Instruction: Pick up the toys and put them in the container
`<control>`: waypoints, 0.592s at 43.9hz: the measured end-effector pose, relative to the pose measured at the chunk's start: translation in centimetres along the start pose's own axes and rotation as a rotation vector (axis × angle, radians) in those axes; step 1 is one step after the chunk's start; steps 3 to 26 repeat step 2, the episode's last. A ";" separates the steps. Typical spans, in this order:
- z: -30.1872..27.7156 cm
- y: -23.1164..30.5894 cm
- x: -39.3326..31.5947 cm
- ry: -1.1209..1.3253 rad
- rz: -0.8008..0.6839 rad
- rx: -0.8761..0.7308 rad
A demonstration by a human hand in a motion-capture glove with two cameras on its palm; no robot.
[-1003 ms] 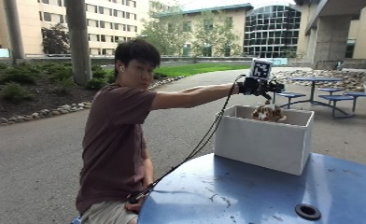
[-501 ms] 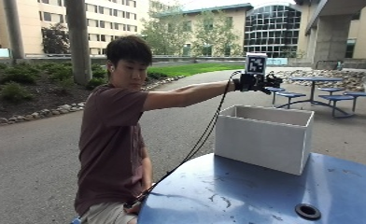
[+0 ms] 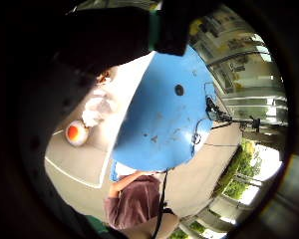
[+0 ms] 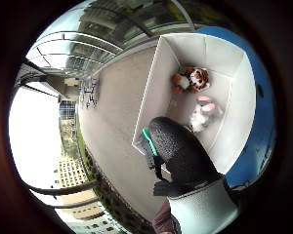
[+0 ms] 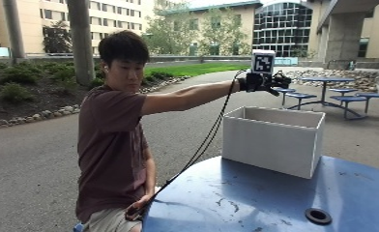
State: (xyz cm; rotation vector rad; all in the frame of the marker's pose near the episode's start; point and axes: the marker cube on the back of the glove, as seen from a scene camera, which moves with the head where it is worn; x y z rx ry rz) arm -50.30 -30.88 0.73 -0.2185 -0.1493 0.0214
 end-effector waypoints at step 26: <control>-0.1 0.1 0.1 -0.008 0.001 0.001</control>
